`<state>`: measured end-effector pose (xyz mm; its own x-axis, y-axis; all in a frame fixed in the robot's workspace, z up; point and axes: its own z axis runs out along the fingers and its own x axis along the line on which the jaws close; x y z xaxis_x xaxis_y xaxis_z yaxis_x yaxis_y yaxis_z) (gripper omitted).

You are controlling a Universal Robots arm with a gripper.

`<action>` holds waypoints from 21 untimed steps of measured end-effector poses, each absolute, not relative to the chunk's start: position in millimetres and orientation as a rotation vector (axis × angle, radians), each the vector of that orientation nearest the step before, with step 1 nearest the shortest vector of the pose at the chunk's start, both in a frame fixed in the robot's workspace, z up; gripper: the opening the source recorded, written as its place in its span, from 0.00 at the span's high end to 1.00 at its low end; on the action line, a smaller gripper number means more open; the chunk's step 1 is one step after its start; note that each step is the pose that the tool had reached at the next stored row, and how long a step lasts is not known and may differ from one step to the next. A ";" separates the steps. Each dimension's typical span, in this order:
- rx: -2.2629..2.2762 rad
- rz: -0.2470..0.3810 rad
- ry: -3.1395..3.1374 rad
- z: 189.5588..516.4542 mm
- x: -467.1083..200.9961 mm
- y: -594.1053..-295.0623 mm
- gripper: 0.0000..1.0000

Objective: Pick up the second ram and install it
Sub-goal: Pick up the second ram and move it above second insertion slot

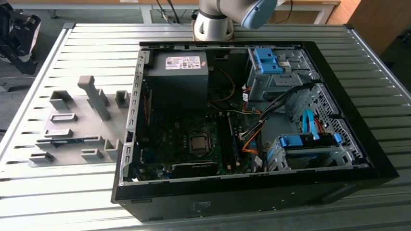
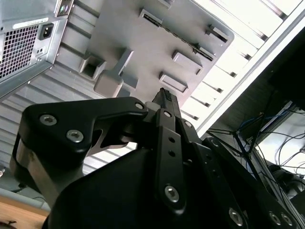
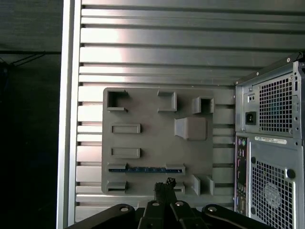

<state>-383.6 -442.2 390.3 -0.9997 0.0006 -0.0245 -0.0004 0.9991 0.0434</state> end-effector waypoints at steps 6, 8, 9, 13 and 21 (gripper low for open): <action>-0.001 0.068 3.116 390.3 -383.6 -442.2 0.89; -0.016 0.068 3.116 390.3 -383.7 -442.2 0.89; -0.034 0.068 3.117 390.2 -383.6 -442.2 0.89; -0.143 0.069 3.115 390.3 -383.6 -442.2 0.89; -0.233 0.070 3.111 390.3 -383.7 -442.2 0.89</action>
<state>-383.7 -442.2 390.3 -0.9887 -0.1482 -0.0246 -0.1491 0.9879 0.0432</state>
